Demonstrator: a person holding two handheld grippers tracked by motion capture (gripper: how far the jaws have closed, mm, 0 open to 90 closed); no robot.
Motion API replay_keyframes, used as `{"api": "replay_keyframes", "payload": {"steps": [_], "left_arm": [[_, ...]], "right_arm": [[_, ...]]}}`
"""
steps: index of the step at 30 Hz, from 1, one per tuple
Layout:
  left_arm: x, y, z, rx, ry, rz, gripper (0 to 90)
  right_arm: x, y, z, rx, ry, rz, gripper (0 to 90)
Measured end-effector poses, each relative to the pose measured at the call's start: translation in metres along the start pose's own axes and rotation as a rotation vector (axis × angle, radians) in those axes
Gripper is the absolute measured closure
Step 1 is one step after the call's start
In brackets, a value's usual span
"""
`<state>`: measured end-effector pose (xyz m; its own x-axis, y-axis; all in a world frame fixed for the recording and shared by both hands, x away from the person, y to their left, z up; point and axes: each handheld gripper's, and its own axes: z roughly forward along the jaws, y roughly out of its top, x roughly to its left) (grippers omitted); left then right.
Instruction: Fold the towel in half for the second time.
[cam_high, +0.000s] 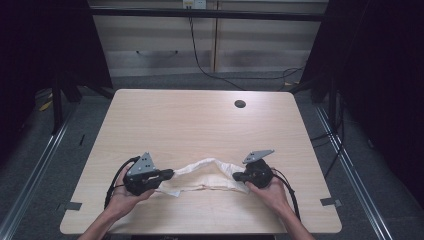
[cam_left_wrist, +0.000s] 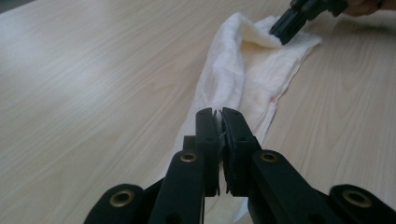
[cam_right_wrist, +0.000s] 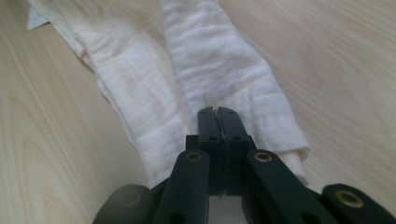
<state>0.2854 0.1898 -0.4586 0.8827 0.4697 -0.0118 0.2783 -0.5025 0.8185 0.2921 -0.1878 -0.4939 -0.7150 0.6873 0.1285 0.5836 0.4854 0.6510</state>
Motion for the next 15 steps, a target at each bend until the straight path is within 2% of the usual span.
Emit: {"api": "replay_keyframes", "payload": {"steps": [5, 9, 13, 15], "left_arm": [[0.004, -0.014, 0.002, 0.045, 0.006, -0.01, 86.2], [0.005, -0.016, 0.002, 0.049, 0.016, -0.036, 86.2], [0.002, -0.028, 0.008, 0.113, 0.019, -0.028, 86.2], [0.001, -0.035, 0.013, 0.14, 0.015, -0.05, 86.2]], "right_arm": [[0.002, -0.003, -0.007, -0.027, -0.023, -0.023, 89.7], [0.003, -0.004, -0.026, -0.085, -0.04, -0.021, 89.7], [0.01, -0.016, -0.038, -0.105, -0.038, -0.03, 89.6], [0.014, -0.025, -0.04, -0.091, -0.022, -0.032, 89.4]]}}
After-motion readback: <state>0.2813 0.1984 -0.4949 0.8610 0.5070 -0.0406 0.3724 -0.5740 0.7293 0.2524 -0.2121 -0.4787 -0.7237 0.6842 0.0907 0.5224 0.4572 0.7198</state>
